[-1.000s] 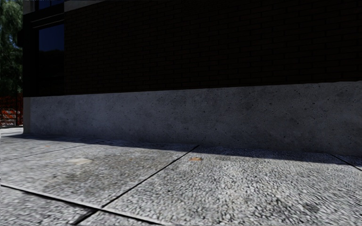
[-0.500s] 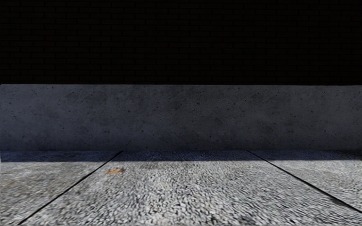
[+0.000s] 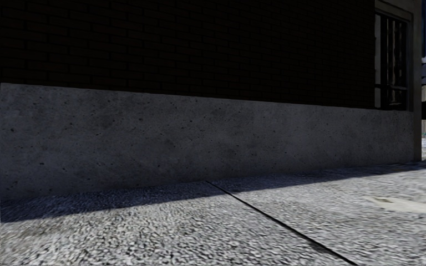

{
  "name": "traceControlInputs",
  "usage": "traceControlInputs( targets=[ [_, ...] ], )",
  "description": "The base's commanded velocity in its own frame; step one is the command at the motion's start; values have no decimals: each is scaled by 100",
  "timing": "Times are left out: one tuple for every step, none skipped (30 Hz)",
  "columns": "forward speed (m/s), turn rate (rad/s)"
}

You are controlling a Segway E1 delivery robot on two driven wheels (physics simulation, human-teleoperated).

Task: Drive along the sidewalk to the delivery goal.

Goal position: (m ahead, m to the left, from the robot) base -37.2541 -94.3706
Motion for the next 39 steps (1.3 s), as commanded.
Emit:
traceControlInputs(
  targets=[
    [122, -84],
    [122, -84],
    [123, -78],
    [123, -71],
    [124, -67],
    [124, -62],
    [124, -61],
    [124, -61],
    [124, -61],
    [124, -61],
    [124, -61],
    [124, -61],
    [125, -61],
    [125, -61],
    [125, -61],
    [125, -61],
    [125, -61],
    [125, -61],
    [125, -61],
    [125, -61],
    [125, -66],
    [125, -66],
    [125, -76],
    [125, -79],
    [125, -79],
    [125, -80],
    [126, -80],
    [126, -80],
    [126, -80],
    [126, -80],
    [126, -80],
    [126, -80],
    [126, -80],
    [126, -80],
    [126, -80],
    [126, -80],
    [127, -68],
    [129, -59],
    [129, -55]
  ],
)
